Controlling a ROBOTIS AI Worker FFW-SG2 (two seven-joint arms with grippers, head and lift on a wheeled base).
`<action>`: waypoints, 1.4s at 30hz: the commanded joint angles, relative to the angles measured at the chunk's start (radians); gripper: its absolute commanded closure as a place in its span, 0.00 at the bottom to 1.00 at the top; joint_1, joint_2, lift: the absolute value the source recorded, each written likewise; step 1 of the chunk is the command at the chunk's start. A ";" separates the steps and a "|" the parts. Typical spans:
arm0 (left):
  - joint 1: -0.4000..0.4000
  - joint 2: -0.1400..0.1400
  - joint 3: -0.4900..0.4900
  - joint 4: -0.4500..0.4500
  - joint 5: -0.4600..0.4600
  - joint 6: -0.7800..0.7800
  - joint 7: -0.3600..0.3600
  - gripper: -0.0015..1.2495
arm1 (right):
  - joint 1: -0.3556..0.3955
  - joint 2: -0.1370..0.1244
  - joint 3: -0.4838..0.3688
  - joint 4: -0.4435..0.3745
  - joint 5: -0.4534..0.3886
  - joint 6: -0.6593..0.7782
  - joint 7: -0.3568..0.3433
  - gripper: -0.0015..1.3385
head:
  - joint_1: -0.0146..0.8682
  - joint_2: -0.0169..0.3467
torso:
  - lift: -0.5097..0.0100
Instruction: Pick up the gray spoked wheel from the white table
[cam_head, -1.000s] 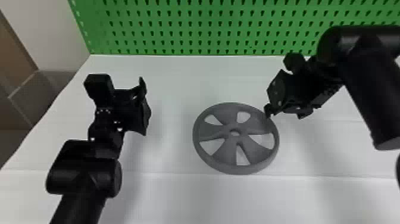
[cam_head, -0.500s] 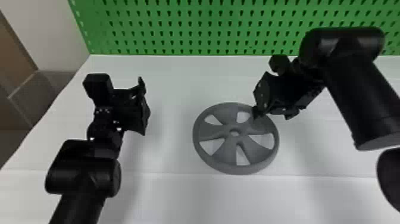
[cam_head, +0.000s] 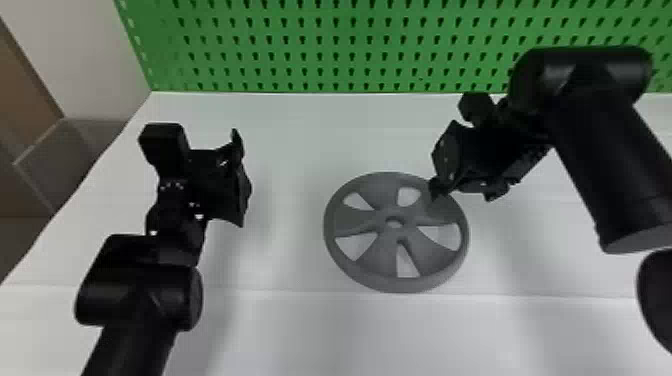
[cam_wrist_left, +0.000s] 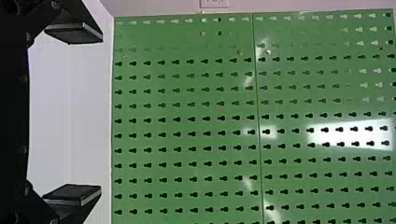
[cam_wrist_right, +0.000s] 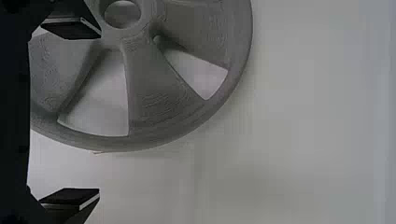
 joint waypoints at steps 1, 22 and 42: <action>-0.001 0.000 0.000 0.000 0.002 0.000 0.000 0.11 | 0.001 -0.005 -0.005 0.000 0.002 0.003 0.000 0.08 | 0.90 0.24 | 0.79; 0.000 0.000 -0.002 0.000 0.003 0.000 0.000 0.11 | 0.004 -0.014 -0.020 0.000 0.011 0.003 0.000 0.09 | 0.90 0.24 | 0.79; -0.004 0.000 -0.008 0.000 0.009 0.005 -0.001 0.11 | 0.044 -0.008 -0.029 0.037 0.028 0.003 0.000 0.09 | 0.90 0.24 | 0.79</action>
